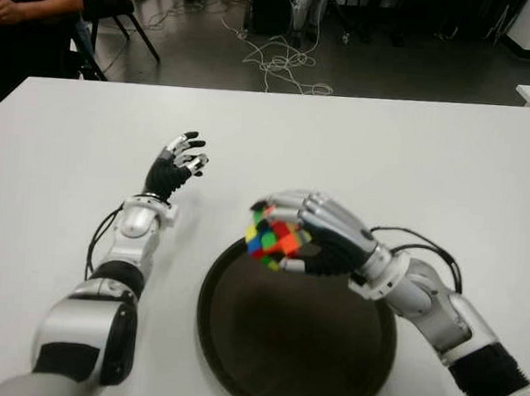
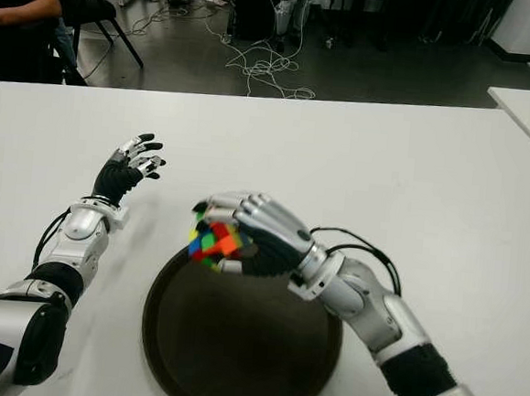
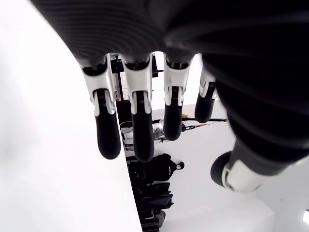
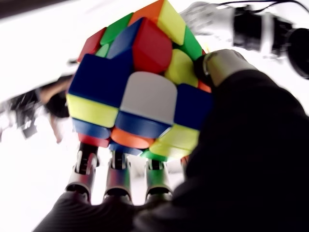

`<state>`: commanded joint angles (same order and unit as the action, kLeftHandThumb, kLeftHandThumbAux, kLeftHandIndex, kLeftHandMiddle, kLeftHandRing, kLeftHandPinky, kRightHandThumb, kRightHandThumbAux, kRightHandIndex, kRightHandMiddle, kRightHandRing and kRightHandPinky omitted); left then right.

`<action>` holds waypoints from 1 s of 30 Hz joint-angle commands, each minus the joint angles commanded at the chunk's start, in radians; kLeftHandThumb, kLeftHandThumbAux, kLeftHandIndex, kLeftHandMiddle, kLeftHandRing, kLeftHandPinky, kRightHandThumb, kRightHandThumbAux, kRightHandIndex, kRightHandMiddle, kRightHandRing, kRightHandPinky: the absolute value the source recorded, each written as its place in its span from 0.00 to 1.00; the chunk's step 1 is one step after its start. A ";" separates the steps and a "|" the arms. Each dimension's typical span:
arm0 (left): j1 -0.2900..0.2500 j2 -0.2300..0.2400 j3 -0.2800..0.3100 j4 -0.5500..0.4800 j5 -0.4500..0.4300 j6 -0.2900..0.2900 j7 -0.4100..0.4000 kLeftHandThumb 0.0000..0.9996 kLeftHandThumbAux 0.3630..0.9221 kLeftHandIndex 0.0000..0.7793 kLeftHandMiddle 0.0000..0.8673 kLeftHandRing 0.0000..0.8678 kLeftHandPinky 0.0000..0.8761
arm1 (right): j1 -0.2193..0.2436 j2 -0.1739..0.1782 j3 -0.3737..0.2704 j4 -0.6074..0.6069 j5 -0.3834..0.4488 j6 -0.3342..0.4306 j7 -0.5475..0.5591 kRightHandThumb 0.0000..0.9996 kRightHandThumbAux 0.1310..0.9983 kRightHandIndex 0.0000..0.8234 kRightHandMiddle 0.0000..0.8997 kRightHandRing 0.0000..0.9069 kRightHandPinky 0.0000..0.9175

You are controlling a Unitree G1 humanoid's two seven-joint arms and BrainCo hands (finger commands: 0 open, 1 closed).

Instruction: Pick up the Rubik's Cube and put it in the plate

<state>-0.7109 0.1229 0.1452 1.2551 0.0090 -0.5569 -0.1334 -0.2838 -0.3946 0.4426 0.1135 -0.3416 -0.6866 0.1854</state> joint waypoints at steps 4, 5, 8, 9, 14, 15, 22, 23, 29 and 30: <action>0.000 0.000 0.001 -0.001 -0.001 -0.001 0.000 0.23 0.57 0.20 0.25 0.34 0.45 | 0.000 0.002 -0.005 -0.008 0.043 0.006 0.063 0.69 0.70 0.51 0.68 0.71 0.73; 0.000 0.000 0.001 -0.001 -0.001 -0.002 0.000 0.23 0.57 0.20 0.25 0.34 0.45 | 0.001 0.001 -0.006 -0.010 0.054 0.008 0.079 0.69 0.70 0.51 0.67 0.71 0.73; -0.001 0.000 0.002 0.000 -0.001 -0.002 -0.001 0.22 0.57 0.20 0.24 0.34 0.45 | -0.004 -0.024 -0.006 -0.041 0.122 0.029 0.168 0.69 0.69 0.51 0.66 0.70 0.70; -0.001 0.000 0.002 0.000 -0.001 -0.002 -0.001 0.22 0.57 0.20 0.24 0.34 0.45 | -0.004 -0.029 -0.008 -0.050 0.136 0.035 0.189 0.69 0.69 0.51 0.66 0.70 0.70; 0.000 0.001 0.000 0.001 0.003 -0.007 0.000 0.21 0.57 0.20 0.24 0.33 0.45 | -0.002 -0.044 -0.025 -0.090 0.151 0.075 0.260 0.69 0.69 0.51 0.64 0.67 0.67; 0.000 0.002 0.000 0.001 0.004 -0.009 0.001 0.21 0.57 0.20 0.24 0.34 0.45 | -0.006 -0.053 -0.031 -0.104 0.141 0.092 0.274 0.69 0.69 0.51 0.62 0.65 0.64; -0.002 0.003 0.000 0.001 0.004 -0.009 -0.001 0.21 0.58 0.20 0.24 0.33 0.44 | -0.010 -0.057 -0.055 -0.131 0.085 0.123 0.284 0.69 0.69 0.51 0.56 0.59 0.58; -0.002 0.003 0.000 0.001 0.005 -0.008 -0.001 0.21 0.58 0.20 0.24 0.33 0.44 | -0.013 -0.055 -0.057 -0.118 0.074 0.114 0.277 0.69 0.69 0.51 0.56 0.59 0.58; -0.006 0.004 -0.005 0.003 0.011 -0.003 0.006 0.21 0.58 0.20 0.24 0.33 0.43 | -0.010 -0.042 -0.065 -0.079 0.024 0.086 0.249 0.69 0.70 0.49 0.32 0.34 0.35; -0.006 0.004 -0.005 0.003 0.011 -0.002 0.007 0.21 0.58 0.20 0.24 0.33 0.43 | -0.008 -0.041 -0.065 -0.075 0.017 0.086 0.245 0.68 0.70 0.48 0.26 0.27 0.28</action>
<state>-0.7171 0.1270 0.1405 1.2581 0.0200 -0.5588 -0.1266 -0.2921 -0.4352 0.3775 0.0383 -0.3242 -0.6010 0.4303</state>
